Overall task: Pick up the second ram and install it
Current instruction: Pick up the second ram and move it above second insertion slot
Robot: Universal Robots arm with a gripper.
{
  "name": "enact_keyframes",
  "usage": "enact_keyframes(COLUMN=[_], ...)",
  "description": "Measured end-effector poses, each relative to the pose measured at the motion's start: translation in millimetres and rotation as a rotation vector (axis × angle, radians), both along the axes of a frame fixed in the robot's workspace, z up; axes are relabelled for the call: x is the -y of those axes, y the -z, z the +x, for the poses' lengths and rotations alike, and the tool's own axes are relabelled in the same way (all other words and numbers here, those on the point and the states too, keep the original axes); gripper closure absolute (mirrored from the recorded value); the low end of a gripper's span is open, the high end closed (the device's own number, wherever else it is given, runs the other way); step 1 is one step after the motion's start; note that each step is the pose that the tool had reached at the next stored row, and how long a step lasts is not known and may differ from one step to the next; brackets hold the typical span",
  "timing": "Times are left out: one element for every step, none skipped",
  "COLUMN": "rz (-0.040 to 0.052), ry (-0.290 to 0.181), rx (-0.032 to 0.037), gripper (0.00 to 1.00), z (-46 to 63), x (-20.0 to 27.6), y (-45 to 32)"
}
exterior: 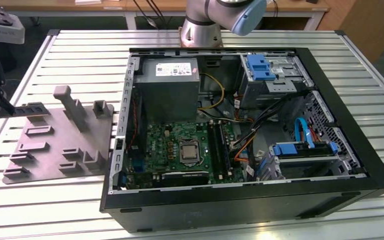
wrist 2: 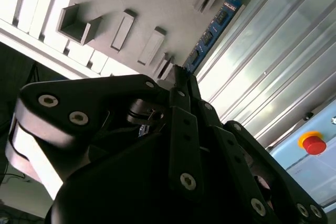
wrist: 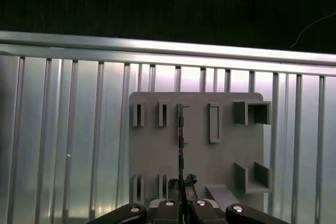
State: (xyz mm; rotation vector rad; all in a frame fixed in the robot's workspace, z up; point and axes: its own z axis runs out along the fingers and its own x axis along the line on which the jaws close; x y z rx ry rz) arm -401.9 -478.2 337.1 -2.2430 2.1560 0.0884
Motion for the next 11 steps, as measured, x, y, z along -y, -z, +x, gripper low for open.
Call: enact_keyframes(rz=[0.0012,0.0019,0.0024,0.0029,0.0032,0.0032,0.0032,0.003,0.0015,-0.0024,-0.0097], ry=[0.0,0.0,0.0,0.0,0.0,0.0,0.0,0.0,0.0,0.0,0.0], rx=[0.0,0.0001,0.0,0.0001,0.0001,0.0001,0.0001,0.0,0.0001,0.0003,0.0001], gripper=[0.86,0.86,0.86,0.86,0.86,0.86,0.86,0.86,0.86,0.86,0.86], z=[0.0,0.0,0.0,0.0,0.0,0.0,0.0,0.0,0.0,0.1,0.0], x=[0.0,0.0,0.0,0.0,0.0,0.0,0.0,0.0,0.0,-0.1,-0.2], y=[-1.8,-3.8,-6.0,-7.8,-9.6,-11.4,-12.6,-13.6,-14.1,-14.3,-14.5])
